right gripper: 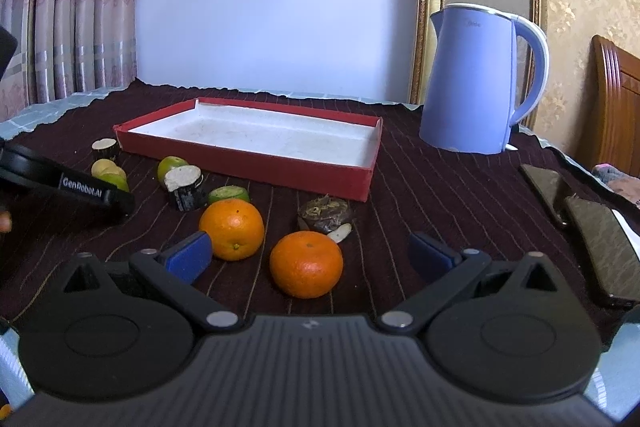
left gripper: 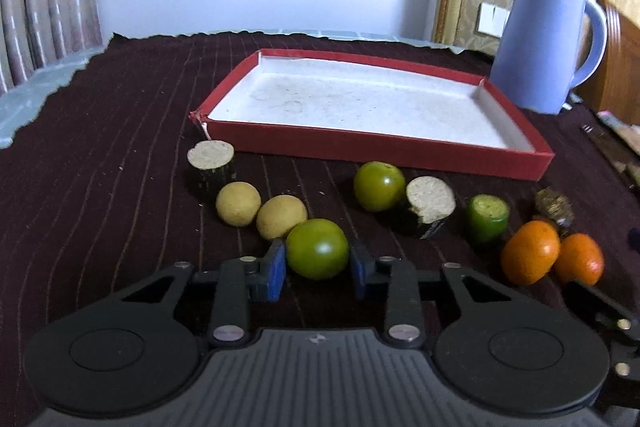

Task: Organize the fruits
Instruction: 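Grasp the green tomato with the left gripper while the right grasps an orange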

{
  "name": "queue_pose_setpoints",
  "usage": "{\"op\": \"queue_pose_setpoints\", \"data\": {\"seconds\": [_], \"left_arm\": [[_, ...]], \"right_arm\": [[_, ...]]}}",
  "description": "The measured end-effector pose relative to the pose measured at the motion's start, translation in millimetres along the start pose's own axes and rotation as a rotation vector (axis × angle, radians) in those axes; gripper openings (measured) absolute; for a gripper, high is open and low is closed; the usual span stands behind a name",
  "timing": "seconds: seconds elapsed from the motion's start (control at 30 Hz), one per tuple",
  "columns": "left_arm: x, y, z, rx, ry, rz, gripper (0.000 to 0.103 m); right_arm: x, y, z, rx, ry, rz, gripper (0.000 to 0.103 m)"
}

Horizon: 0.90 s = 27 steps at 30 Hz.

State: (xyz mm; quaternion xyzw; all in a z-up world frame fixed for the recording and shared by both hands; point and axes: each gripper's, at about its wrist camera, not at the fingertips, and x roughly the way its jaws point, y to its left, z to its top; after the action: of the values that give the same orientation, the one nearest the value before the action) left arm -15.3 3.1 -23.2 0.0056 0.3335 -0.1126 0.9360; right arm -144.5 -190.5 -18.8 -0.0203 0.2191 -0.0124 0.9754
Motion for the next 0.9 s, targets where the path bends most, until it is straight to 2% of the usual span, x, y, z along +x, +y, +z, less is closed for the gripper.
{"op": "queue_pose_setpoints", "data": {"seconds": [0.1,0.27,0.37,0.47,0.53,0.6,0.63,0.7,0.9], "left_arm": [[-3.5,4.1,-2.2,-0.014,-0.007,-0.033,0.032],[-10.3,5.9,-3.4,-0.006,-0.025,-0.021,0.032],[-13.0,8.2,-4.0,-0.012,-0.028,-0.021,0.032],[-12.6,9.7,-4.8,-0.010,-0.025,-0.018,0.032],[-12.4,10.5,-5.4,-0.010,-0.021,-0.020,0.032],[-13.3,10.9,-5.6,-0.007,-0.024,-0.021,0.032],[-14.0,10.9,-5.5,-0.006,-0.026,-0.020,0.032],[-15.4,11.0,-5.3,-0.004,-0.030,-0.020,0.032],[-22.2,8.5,-2.8,0.006,-0.048,-0.021,0.032]], "right_arm": [[0.8,-1.8,-0.2,0.007,0.006,0.002,0.103],[4.7,-4.2,-2.2,0.011,0.020,0.007,0.103],[10.3,-6.9,-3.1,0.029,0.045,0.019,0.088],[15.6,-7.5,-4.1,0.035,0.063,0.029,0.083],[18.8,-7.7,-4.4,0.042,0.072,0.040,0.075],[20.7,-8.1,-4.5,0.053,0.081,0.054,0.058],[20.8,-7.8,-4.3,0.055,0.081,0.056,0.055],[20.8,-7.8,-3.4,0.057,0.083,0.055,0.040],[13.9,-8.6,1.8,0.063,0.070,0.056,0.039]]}}
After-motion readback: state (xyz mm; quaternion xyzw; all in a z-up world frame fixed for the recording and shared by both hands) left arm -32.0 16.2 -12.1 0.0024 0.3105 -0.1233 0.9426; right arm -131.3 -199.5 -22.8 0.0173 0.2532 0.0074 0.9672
